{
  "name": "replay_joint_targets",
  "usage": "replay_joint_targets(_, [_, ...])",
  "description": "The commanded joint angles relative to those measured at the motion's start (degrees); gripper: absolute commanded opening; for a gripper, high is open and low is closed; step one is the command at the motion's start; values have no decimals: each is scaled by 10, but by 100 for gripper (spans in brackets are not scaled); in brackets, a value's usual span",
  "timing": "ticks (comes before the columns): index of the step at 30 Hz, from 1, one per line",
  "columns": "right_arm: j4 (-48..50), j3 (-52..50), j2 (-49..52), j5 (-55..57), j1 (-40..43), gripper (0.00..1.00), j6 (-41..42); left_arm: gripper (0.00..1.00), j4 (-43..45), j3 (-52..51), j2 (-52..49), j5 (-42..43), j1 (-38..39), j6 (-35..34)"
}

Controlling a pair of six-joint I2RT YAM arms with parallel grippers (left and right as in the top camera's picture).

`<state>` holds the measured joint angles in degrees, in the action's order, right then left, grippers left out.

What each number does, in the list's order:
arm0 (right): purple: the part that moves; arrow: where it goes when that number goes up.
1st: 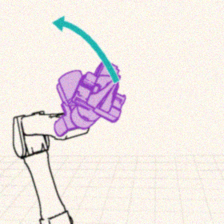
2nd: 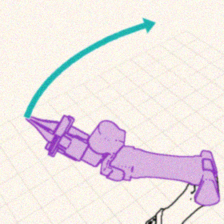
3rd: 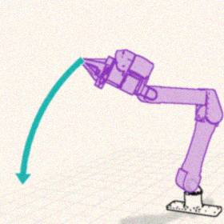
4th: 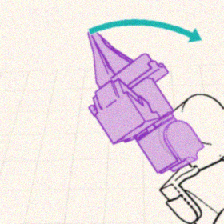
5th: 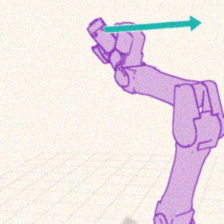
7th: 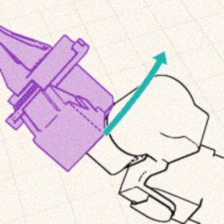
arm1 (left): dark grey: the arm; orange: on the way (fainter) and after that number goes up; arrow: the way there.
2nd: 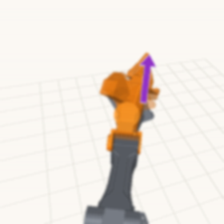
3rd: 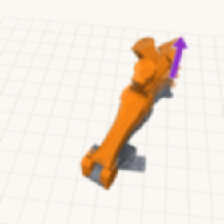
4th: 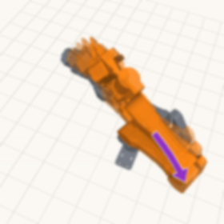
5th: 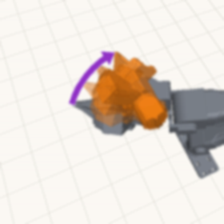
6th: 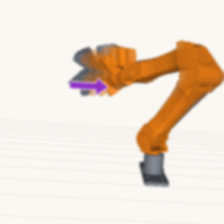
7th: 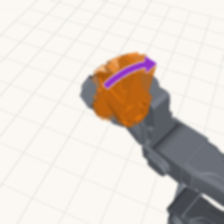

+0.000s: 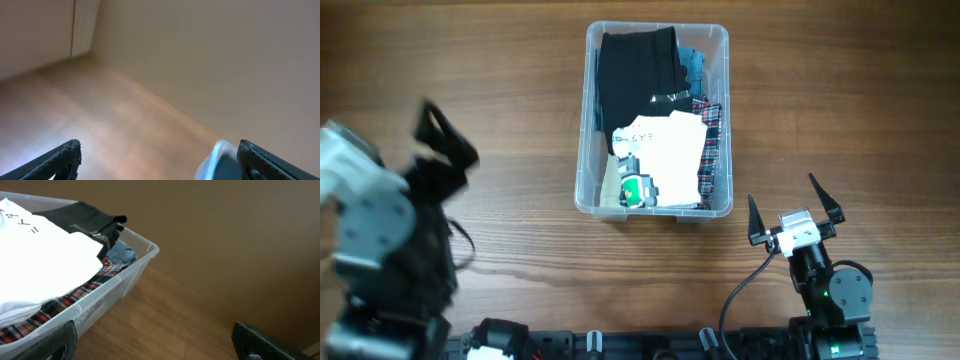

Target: Pack container

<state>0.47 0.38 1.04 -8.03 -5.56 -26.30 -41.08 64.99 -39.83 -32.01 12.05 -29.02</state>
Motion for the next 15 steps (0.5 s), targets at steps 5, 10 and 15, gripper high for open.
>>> replay_joint_targets(5, [3,-1,-3,-12,3,100,-7,100,122,-316,210,108,-27,0])
replay_joint_targets(10, [3,-1,-2,-12,3,100,-7,100,247,-448,310,158,-42,1])
replay_joint_targets(15, [3,-1,-2,-12,3,100,-7,100,322,-532,376,222,-52,33])
